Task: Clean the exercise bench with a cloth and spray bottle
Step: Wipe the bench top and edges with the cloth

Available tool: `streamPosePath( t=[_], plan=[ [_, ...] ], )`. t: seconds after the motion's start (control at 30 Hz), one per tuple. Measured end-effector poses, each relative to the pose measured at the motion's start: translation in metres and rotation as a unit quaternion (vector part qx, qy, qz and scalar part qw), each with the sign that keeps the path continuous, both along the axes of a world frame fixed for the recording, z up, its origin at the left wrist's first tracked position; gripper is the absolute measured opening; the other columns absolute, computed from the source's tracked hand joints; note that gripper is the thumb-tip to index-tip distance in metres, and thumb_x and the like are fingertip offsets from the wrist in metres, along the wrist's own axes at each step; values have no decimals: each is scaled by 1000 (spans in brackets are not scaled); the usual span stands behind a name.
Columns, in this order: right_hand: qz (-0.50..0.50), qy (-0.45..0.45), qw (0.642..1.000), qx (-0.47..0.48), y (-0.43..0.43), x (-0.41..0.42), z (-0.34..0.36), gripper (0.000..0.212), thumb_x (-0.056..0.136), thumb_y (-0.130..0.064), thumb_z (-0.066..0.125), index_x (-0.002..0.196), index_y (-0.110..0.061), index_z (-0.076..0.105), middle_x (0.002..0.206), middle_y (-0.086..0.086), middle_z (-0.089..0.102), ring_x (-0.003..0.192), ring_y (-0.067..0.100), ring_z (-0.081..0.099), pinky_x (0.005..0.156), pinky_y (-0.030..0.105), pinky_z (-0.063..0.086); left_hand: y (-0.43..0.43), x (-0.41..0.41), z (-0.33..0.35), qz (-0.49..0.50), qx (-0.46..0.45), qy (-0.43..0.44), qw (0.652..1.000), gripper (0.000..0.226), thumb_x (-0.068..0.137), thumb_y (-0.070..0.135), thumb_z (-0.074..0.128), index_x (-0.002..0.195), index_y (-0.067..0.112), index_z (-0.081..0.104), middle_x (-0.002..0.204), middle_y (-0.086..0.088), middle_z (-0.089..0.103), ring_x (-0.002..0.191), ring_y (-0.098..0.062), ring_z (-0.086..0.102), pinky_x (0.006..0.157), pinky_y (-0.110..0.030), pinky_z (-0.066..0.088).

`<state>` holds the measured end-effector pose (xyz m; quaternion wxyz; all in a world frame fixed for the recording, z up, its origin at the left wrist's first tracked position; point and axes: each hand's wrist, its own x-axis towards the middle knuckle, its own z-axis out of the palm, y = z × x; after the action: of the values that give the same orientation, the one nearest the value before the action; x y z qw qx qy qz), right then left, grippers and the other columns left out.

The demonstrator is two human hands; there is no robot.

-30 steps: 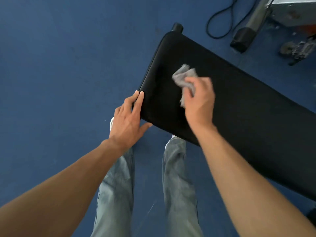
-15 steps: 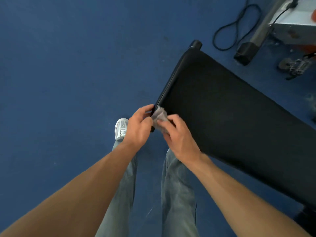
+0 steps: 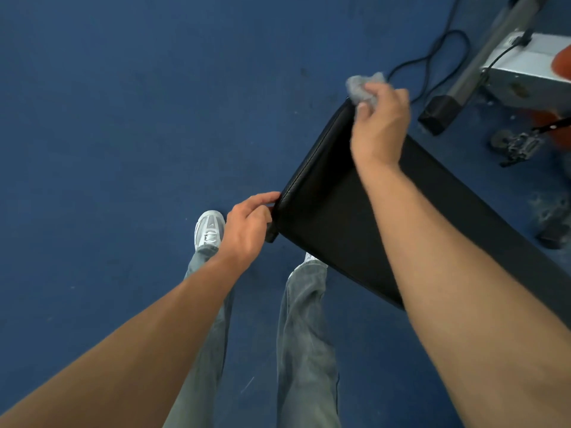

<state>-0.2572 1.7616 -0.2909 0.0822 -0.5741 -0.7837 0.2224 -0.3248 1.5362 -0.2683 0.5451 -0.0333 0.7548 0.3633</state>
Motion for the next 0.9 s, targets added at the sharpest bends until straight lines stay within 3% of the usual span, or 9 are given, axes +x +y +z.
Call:
streamPosePath(
  t=[0.07,0.17,0.27,0.33,0.4,0.6,0.7,0.77,0.9],
  plan=[
    [139,29,990,-6,-38,-3,3,34,85,3,60,116,-8,70,105,16,59,94,26,59,91,19,41,1,-2,0,50,6,-42,998,43,91,-3,43,119,9,73,110,-3,76,90,-8,69,67,-4,49],
    [295,36,952,-70,-116,15,7,28,89,-5,56,110,-11,72,93,14,57,82,31,56,78,43,49,1,-5,-8,160,-11,-121,980,33,100,14,43,112,9,73,107,-7,77,102,-21,72,90,-28,57],
    [360,-17,923,-135,-175,49,10,29,92,-4,60,117,-14,71,94,8,54,78,26,50,71,43,48,-4,-3,-16,224,-37,-139,964,38,105,33,39,109,12,70,110,-11,76,102,-26,72,92,-42,56],
    [399,-50,904,-143,-181,67,14,31,91,-3,63,118,-16,70,93,6,54,77,24,50,68,43,47,-7,3,-21,199,-51,-122,971,40,105,39,39,111,14,69,109,-9,76,106,-30,71,89,-45,57],
    [424,-51,897,-116,-161,72,17,28,91,-8,62,117,-16,70,92,8,56,76,27,52,67,45,45,-8,8,-21,174,-48,-108,978,41,104,43,39,107,18,71,106,-5,76,108,-28,70,96,-50,55],
    [469,-123,875,-10,-46,17,17,41,91,-28,40,116,-13,69,99,16,58,84,37,56,71,45,44,-1,13,-13,147,-2,-91,985,40,104,44,37,101,29,74,108,6,75,105,-12,69,106,-40,49],
    [395,-196,897,28,7,-9,14,24,95,-19,54,113,-10,67,105,18,57,95,39,55,83,47,46,-2,15,-14,81,5,-76,994,39,85,67,38,84,53,74,111,12,73,114,-13,65,110,-43,45],
    [373,-228,899,22,15,-19,13,28,92,-14,58,118,-11,68,111,19,55,101,42,55,89,49,46,-6,15,-18,81,4,-82,993,42,78,73,37,86,51,72,116,12,73,117,-12,64,111,-43,43],
    [407,-256,877,19,-23,-22,21,37,90,-42,59,115,-16,69,118,15,57,106,41,52,93,49,41,-9,13,-18,73,5,-94,993,46,76,76,36,91,47,70,116,10,72,116,-12,64,111,-43,44]
  ],
)
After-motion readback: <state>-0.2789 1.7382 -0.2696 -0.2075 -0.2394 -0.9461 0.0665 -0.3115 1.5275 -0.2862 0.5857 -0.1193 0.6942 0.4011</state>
